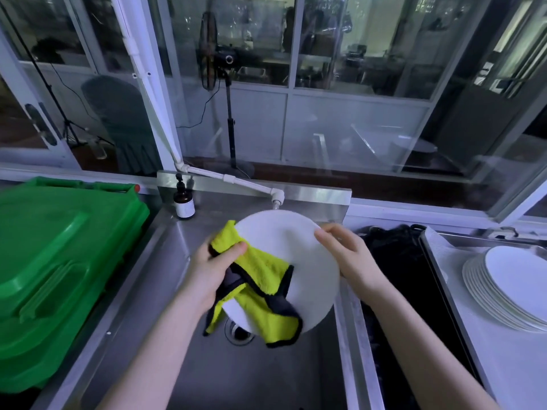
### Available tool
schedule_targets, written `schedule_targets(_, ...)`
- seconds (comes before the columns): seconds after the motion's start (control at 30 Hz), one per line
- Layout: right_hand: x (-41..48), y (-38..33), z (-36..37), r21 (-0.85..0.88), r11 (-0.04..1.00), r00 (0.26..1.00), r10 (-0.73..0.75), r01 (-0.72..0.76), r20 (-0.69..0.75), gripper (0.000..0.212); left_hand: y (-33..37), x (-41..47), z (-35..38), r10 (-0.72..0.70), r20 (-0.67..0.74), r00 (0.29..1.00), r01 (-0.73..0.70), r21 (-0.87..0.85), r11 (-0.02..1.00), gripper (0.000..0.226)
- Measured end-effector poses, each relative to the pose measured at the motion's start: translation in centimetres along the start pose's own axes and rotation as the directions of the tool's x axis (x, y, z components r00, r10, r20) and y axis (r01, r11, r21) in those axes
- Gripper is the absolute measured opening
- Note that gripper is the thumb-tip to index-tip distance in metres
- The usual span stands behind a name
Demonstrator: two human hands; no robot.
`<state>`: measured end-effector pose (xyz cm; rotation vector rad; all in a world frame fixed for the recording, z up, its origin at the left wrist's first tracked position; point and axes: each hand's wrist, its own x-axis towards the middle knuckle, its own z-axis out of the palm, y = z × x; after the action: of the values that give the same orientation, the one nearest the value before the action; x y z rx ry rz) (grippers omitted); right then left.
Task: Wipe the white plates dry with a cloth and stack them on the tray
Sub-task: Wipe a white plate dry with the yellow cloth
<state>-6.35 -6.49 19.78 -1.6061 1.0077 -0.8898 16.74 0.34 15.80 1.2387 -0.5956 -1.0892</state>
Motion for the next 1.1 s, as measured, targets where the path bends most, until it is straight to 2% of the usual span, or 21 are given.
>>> schedule_targets(0.07, 1.0, -1.2, 0.3, -0.282, 0.956, 0.987, -0.038, 0.082, 0.159, 0.021, 1.2, 0.3, 0.5, 0.122, 0.222, 0.967, -0.174, 0.233, 0.957, 0.032)
schedule_targets(0.1, 1.3, -1.3, 0.7, -0.383, 0.912, 0.976, -0.074, 0.149, 0.204, 0.029, 1.7, 0.4, 0.9, 0.162, 0.312, 0.936, -0.269, 0.337, 0.903, 0.035)
schedule_targets(0.17, 1.5, -1.3, 1.5, -0.429, 0.869, 0.965, -0.175, 0.245, 0.195, 0.044, 2.4, 0.7, 1.4, 0.192, 0.394, 0.899, -0.365, 0.429, 0.826, 0.035)
schedule_targets(0.23, 1.5, -0.6, 1.4, -0.408, 0.875, 0.966, -0.229, 0.259, 0.122, 0.05, 2.4, 0.7, 1.2, 0.198, 0.369, 0.908, -0.344, 0.386, 0.856, 0.035)
schedule_targets(0.3, 1.4, 0.2, 0.7, -0.29, 0.944, 0.985, -0.169, 0.154, -0.026, 0.053, 1.3, 0.4, 1.0, 0.147, 0.23, 0.962, -0.19, 0.178, 0.966, 0.034)
schedule_targets(0.37, 1.1, 0.9, 1.0, -0.02, 1.0, 0.974, -0.018, 0.014, -0.228, 0.049, -0.4, -0.2, 1.4, 0.028, 0.019, 0.999, -0.027, -0.072, 0.997, 0.031)
schedule_targets(0.43, 0.5, 1.9, 2.5, 0.279, 0.958, 0.907, 0.173, -0.065, -0.383, 0.041, -1.8, -0.8, 2.0, -0.068, -0.14, 0.988, 0.035, -0.226, 0.974, 0.021)
schedule_targets(0.5, -0.3, 2.9, 3.6, 0.429, 0.899, 0.878, 0.275, -0.09, -0.391, 0.033, -2.3, -1.0, 2.0, -0.103, -0.184, 0.977, 0.054, -0.254, 0.966, 0.005)
schedule_targets(0.57, -1.0, 3.2, 3.1, 0.33, 0.936, 0.929, 0.223, -0.12, -0.295, 0.039, -2.0, -0.8, 1.3, -0.092, -0.174, 0.981, 0.057, -0.194, 0.979, 0.002)
schedule_targets(0.63, -0.8, 2.3, 1.1, 0.111, 0.992, 0.981, 0.077, -0.058, -0.179, 0.048, -1.1, -0.3, 0.6, -0.036, -0.116, 0.993, 0.026, -0.083, 0.996, 0.013)
schedule_targets(0.7, 0.1, 0.2, -0.7, -0.082, 0.996, 1.0, -0.023, 0.022, -0.018, 0.03, 0.3, 0.1, 0.5, 0.058, 0.018, 0.998, -0.06, 0.094, 0.994, 0.028)
schedule_targets(0.73, 0.6, -0.7, -0.9, -0.196, 0.979, 0.994, -0.039, 0.059, 0.102, 0.028, 1.0, 0.1, 0.8, 0.117, 0.123, 0.985, -0.143, 0.226, 0.964, 0.032)
schedule_targets(0.8, 1.4, -1.6, 0.0, -0.448, 0.872, 0.96, -0.075, 0.195, 0.271, 0.039, 1.8, 0.1, 1.9, 0.168, 0.34, 0.925, -0.32, 0.463, 0.826, 0.036)
schedule_targets(0.83, 1.5, -1.6, 0.7, -0.507, 0.823, 0.947, -0.109, 0.257, 0.302, 0.042, 2.1, 0.1, 2.4, 0.16, 0.406, 0.9, -0.371, 0.518, 0.771, 0.038)
schedule_targets(0.9, 1.3, -1.2, 1.5, -0.532, 0.78, 0.935, -0.194, 0.33, 0.295, 0.044, 2.5, 0.2, 2.6, 0.138, 0.45, 0.883, -0.384, 0.519, 0.763, 0.038)
schedule_targets(0.97, 1.1, -0.6, 1.2, -0.499, 0.806, 0.947, -0.251, 0.319, 0.199, 0.046, 2.2, -0.1, 2.2, 0.176, 0.387, 0.905, -0.357, 0.467, 0.809, 0.034)
schedule_targets(1.0, 1.2, -0.4, 0.8, -0.467, 0.841, 0.962, -0.252, 0.273, 0.108, 0.048, 1.6, -0.3, 1.9, 0.191, 0.289, 0.938, -0.296, 0.383, 0.875, 0.032)
schedule_targets(1.07, 1.4, 0.2, 0.4, -0.323, 0.938, 0.971, -0.185, 0.128, -0.151, 0.053, -0.1, -1.1, 2.2, 0.094, 0.002, 0.996, -0.094, 0.036, 0.995, 0.024)
schedule_targets(1.1, 1.3, 0.7, 0.8, -0.205, 0.977, 0.95, -0.123, 0.065, -0.286, 0.054, -0.8, -1.5, 2.6, -0.005, -0.111, 0.994, -0.01, -0.135, 0.991, 0.02)
